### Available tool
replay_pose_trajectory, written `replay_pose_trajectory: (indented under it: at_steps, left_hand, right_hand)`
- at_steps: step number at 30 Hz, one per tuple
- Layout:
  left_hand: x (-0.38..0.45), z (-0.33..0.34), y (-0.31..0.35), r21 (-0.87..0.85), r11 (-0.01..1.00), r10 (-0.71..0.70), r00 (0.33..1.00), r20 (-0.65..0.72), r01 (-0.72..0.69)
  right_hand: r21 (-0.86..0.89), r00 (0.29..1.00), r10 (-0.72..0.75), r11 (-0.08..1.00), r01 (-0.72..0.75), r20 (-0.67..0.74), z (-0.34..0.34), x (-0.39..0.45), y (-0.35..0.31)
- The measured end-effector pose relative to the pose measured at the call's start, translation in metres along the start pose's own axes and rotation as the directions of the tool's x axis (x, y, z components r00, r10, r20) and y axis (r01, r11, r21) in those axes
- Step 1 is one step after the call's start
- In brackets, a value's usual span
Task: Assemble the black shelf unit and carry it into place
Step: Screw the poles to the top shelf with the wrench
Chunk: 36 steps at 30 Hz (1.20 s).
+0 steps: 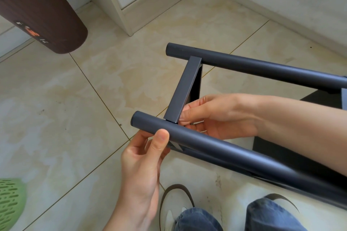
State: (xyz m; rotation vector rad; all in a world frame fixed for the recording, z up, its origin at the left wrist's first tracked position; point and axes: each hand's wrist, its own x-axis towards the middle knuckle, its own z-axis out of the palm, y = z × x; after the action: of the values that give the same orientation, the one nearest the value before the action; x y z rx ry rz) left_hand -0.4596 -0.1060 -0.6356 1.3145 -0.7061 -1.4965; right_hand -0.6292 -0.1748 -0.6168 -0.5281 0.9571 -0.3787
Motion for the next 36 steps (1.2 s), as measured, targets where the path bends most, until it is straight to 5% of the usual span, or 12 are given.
replay_pose_trajectory:
  at_steps: [14, 25, 36]
  left_hand:
    - [0.004, 0.0, -0.004, 0.048, 0.998, 0.038, 0.999, -0.01, -0.038]
    - [0.006, -0.001, -0.005, 0.051, 0.997, 0.048, 0.998, 0.027, -0.049]
    - [0.007, -0.002, -0.006, 0.039, 0.999, 0.035, 0.999, 0.033, -0.036]
  right_hand:
    - [0.053, 0.997, 0.068, 0.996, -0.07, 0.034, -0.004, 0.0, 0.004]
    - [-0.124, 0.99, 0.143, 0.982, -0.142, 0.0, -0.008, 0.004, 0.002]
    - [-0.045, 0.987, 0.151, 0.988, -0.149, 0.047, -0.008, 0.004, 0.0]
